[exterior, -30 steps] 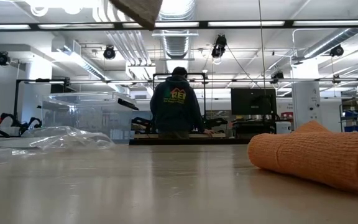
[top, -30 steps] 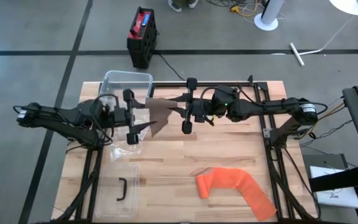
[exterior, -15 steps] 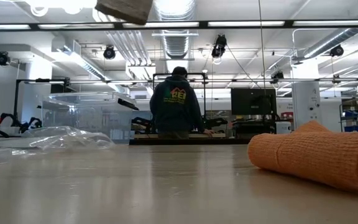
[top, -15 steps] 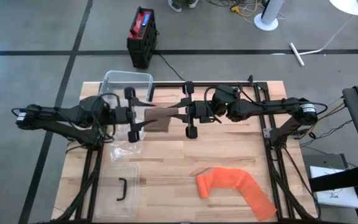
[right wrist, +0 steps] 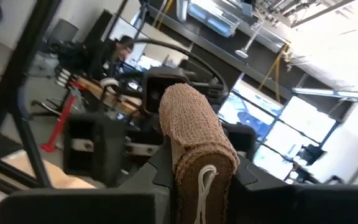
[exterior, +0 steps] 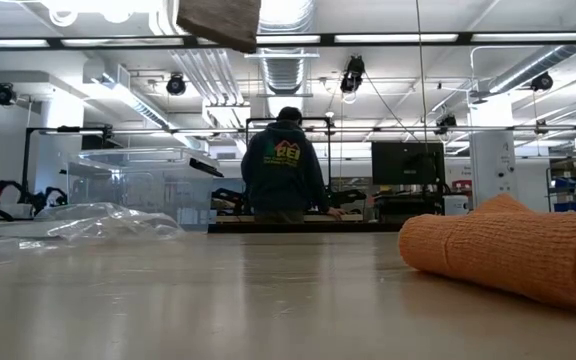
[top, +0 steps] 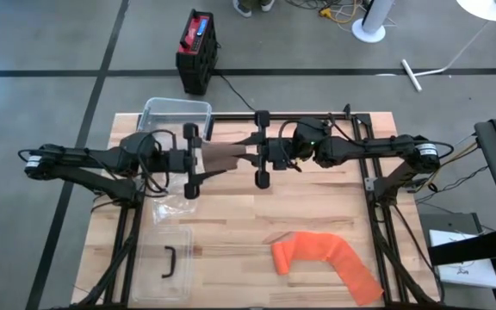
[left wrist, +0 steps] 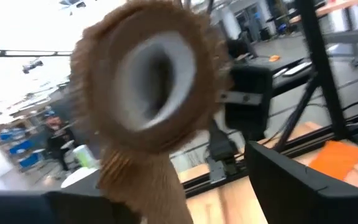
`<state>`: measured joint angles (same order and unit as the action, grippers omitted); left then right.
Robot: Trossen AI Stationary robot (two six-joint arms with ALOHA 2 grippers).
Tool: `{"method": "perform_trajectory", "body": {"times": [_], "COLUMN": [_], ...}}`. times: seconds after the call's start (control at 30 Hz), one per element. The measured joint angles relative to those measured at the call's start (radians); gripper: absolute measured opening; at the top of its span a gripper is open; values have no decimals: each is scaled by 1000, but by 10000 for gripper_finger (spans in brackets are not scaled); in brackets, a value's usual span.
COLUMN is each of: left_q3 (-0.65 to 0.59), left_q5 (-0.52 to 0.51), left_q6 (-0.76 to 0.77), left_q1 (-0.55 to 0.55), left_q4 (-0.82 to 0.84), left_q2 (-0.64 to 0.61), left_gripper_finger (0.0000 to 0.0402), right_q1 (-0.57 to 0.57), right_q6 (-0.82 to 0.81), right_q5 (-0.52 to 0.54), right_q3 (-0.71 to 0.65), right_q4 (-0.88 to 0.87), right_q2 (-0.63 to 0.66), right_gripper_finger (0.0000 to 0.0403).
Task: Roll bandage
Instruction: Roll the brown bandage
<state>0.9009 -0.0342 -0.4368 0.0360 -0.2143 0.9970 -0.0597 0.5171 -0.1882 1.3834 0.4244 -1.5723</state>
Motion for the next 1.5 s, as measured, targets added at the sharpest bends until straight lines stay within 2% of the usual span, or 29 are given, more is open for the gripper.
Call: {"method": "perform_trajectory", "body": {"times": [0.13,0.53,0.7,0.9,1.2,1.5], "left_q3": [0,0,0,0,0,0], "left_q5": [55,111,94,92,100,104], "left_q6": [22,31,41,190,225,410], "left_q1": [0,4,5,5,6,6], "left_q4": [-1,-5,13,34,65,94], "left_q2": [-7,-7,-16,-43,-57,-115], "left_gripper_finger": [237,218,229,254,283,296], "right_q1": [0,-2,-2,-2,-2,-2], "right_q6": [47,154,177,284,402,548], "right_q5": [31,32,34,35,35,59], "right_q3": [0,0,0,0,0,0], "right_q4": [0,11,16,24,30,30], "right_q2": [0,0,0,0,0,0], "right_gripper_finger": [53,52,53,53,53,54]}}
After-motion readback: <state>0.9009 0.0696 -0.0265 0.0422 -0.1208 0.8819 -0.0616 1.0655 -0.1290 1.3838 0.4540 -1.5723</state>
